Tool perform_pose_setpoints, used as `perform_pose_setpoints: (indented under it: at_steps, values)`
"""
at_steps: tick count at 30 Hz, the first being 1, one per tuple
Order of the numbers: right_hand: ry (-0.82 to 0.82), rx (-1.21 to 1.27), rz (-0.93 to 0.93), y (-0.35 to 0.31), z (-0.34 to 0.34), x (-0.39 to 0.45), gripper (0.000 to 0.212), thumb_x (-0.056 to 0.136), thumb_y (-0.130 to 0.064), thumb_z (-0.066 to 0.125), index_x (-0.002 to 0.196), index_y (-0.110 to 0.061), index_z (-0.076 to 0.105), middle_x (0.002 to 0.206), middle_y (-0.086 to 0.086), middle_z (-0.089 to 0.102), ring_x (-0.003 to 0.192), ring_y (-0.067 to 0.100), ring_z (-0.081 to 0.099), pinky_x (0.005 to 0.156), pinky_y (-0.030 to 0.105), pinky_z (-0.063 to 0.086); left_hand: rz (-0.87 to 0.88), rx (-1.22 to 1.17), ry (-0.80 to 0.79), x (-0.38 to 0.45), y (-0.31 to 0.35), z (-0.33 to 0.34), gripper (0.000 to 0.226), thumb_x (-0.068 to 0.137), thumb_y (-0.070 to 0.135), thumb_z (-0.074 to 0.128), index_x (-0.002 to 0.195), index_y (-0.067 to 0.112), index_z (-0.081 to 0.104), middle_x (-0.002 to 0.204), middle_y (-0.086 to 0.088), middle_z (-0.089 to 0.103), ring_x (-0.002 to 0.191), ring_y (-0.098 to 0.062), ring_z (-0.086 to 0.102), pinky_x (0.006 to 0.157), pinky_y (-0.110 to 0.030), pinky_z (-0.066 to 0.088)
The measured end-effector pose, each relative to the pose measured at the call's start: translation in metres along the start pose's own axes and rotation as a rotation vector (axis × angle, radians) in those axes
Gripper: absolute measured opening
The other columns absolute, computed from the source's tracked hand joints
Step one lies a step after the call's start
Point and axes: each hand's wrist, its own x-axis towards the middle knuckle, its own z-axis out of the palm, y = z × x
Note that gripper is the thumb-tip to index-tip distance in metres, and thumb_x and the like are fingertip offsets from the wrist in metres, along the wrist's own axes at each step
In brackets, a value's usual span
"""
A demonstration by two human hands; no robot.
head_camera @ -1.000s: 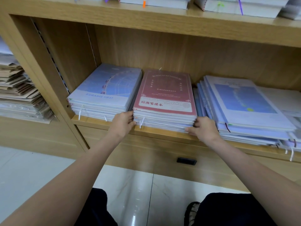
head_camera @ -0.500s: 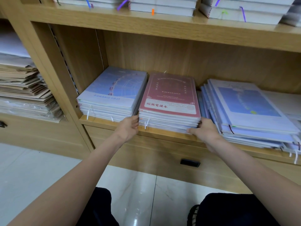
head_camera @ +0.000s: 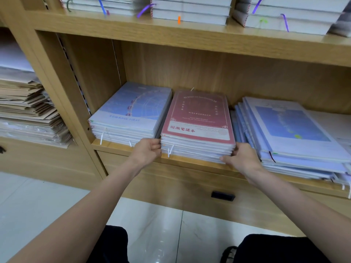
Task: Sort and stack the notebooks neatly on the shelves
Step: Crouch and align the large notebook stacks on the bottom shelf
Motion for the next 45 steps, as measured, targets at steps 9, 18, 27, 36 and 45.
perform_pose_setpoints:
  at_steps: [9, 18, 27, 36, 45]
  values:
    - [0.022, -0.033, -0.044, -0.002, -0.002, -0.003, 0.03, 0.081, -0.006, 0.071, 0.109, -0.007, 0.061, 0.094, 0.001, 0.063, 0.092, 0.019, 0.06, 0.083, 0.027, 0.045, 0.125, 0.26, 0.006, 0.005, 0.004, -0.004, 0.022, 0.087, -0.006, 0.056, 0.107, -0.002, 0.066, 0.096, -0.009, 0.066, 0.084, -0.017, 0.063, 0.083, -0.021, 0.05]
    - [0.037, -0.076, -0.055, -0.004, -0.002, -0.003, 0.029, 0.079, -0.007, 0.073, 0.107, -0.005, 0.062, 0.097, 0.006, 0.065, 0.094, 0.022, 0.061, 0.083, 0.027, 0.044, 0.172, 0.308, 0.063, 0.006, 0.006, -0.001, 0.014, 0.086, -0.005, 0.058, 0.096, -0.005, 0.067, 0.087, -0.007, 0.066, 0.073, -0.016, 0.063, 0.065, -0.01, 0.049]
    - [0.039, -0.098, -0.052, -0.005, -0.003, -0.005, 0.029, 0.08, -0.008, 0.072, 0.106, -0.003, 0.061, 0.095, 0.006, 0.064, 0.091, 0.021, 0.06, 0.079, 0.026, 0.042, 0.176, 0.32, 0.091, 0.005, 0.002, 0.0, 0.011, 0.085, -0.006, 0.058, 0.09, -0.004, 0.068, 0.088, -0.011, 0.069, 0.082, -0.024, 0.068, 0.083, -0.03, 0.053]
    - [-0.019, -0.03, -0.015, 0.002, -0.002, -0.006, 0.057, 0.075, -0.002, 0.075, 0.127, -0.007, 0.051, 0.124, 0.008, 0.06, 0.111, 0.023, 0.058, 0.096, 0.032, 0.042, 0.163, 0.249, 0.085, -0.003, -0.003, -0.003, 0.034, 0.083, -0.009, 0.06, 0.116, -0.002, 0.061, 0.113, -0.018, 0.065, 0.104, -0.028, 0.061, 0.09, -0.028, 0.044]
    - [0.007, 0.038, 0.022, 0.008, 0.003, 0.001, 0.046, 0.074, 0.0, 0.075, 0.114, -0.013, 0.056, 0.114, 0.002, 0.065, 0.107, 0.022, 0.06, 0.098, 0.041, 0.046, 0.111, 0.349, 0.011, 0.004, -0.012, 0.012, 0.049, 0.081, -0.012, 0.059, 0.125, 0.008, 0.053, 0.106, -0.003, 0.056, 0.108, -0.023, 0.056, 0.099, -0.036, 0.045]
